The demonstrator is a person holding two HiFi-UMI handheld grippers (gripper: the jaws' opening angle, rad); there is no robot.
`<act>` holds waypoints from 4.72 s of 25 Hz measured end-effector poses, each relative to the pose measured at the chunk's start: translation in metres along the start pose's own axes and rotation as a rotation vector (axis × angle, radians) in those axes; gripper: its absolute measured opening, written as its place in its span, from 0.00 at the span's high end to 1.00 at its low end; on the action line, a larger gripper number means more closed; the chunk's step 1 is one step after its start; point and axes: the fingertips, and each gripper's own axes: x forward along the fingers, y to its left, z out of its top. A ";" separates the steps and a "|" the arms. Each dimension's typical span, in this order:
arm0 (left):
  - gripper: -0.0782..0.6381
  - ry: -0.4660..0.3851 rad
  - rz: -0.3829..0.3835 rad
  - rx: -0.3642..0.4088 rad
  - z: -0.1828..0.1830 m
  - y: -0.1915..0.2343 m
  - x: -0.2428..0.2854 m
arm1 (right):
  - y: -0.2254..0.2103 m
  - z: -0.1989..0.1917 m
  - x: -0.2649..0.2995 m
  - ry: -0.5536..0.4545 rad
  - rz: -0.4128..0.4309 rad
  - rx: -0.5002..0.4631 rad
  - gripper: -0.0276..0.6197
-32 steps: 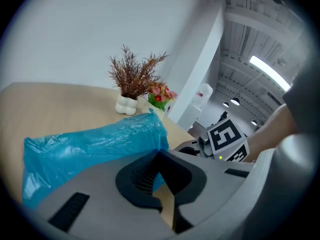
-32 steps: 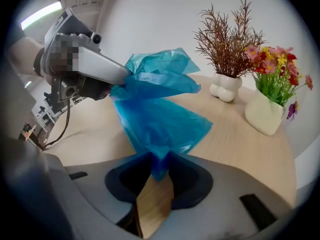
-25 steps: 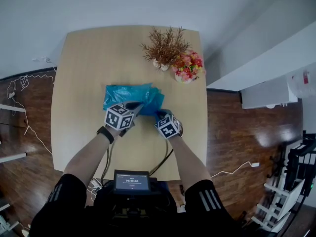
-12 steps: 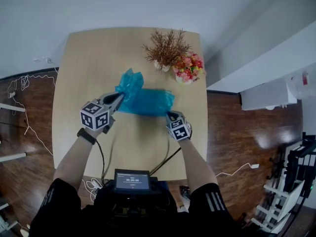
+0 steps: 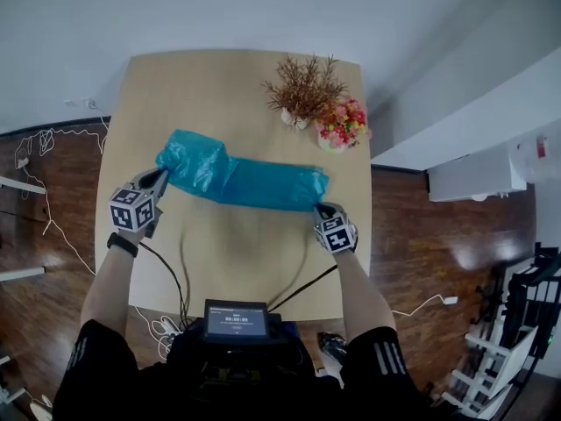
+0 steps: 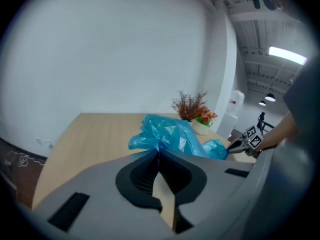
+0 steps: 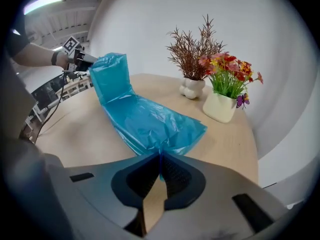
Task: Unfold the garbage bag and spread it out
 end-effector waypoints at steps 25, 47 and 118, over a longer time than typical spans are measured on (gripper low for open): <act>0.67 0.580 0.316 0.156 -0.178 0.128 -0.016 | 0.003 -0.024 0.008 0.122 -0.032 -0.012 0.88; 0.52 0.310 0.248 0.082 -0.106 0.135 -0.054 | -0.006 0.064 -0.036 -0.142 -0.104 -0.013 0.67; 0.89 0.019 0.101 1.087 -0.057 -0.006 -0.015 | 0.171 0.203 0.053 -0.148 0.387 -0.453 0.60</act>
